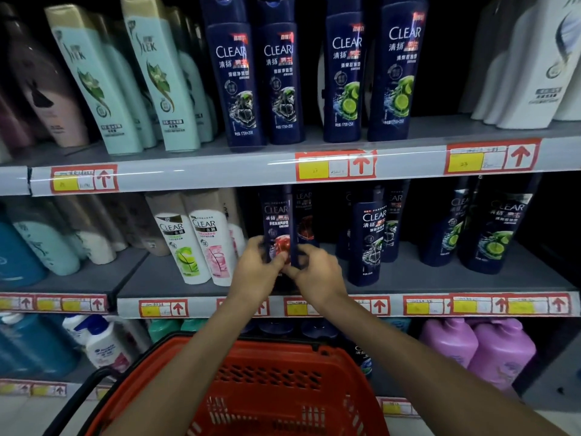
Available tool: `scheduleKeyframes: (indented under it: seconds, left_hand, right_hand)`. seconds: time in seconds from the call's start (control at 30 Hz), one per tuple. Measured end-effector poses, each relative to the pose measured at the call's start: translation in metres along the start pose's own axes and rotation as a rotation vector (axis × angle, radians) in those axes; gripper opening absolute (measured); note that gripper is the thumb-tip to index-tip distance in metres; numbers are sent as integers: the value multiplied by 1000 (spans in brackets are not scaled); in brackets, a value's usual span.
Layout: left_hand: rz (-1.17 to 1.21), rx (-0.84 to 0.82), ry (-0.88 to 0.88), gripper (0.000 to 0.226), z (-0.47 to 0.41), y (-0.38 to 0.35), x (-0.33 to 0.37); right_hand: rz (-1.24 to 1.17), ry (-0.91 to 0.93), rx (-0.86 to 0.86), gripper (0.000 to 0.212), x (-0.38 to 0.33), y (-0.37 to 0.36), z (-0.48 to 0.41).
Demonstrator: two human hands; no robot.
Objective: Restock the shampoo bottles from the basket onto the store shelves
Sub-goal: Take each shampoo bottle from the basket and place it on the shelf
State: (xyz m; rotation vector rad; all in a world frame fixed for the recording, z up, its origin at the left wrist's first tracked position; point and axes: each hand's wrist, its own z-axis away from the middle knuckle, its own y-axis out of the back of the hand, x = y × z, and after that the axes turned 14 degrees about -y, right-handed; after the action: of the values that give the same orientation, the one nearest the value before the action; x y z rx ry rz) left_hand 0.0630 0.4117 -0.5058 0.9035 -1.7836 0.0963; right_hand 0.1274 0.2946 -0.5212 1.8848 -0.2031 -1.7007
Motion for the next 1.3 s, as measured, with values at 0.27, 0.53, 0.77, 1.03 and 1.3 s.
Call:
scheduleKeyframes:
  seconds: [0.27, 0.53, 0.77, 1.03, 1.3]
  left_hand:
    - [-3, 121, -18, 40, 5, 0, -28]
    - [-51, 60, -23, 66, 5, -5, -34]
    - [-43, -1, 40, 67, -3, -11, -42]
    - [35, -37, 103, 65, -8, -13, -48]
    - [107, -63, 96, 80, -7, -10, -42]
  right_hand:
    - [31, 30, 76, 40, -3, -27, -13]
    - [5, 44, 159, 41, -1, -50, -25]
    - [44, 1, 243, 33, 0, -54, -28]
    - [30, -18, 227, 39, -4, -50, -31]
    - [-72, -56, 138, 53, 1, -50, -36]
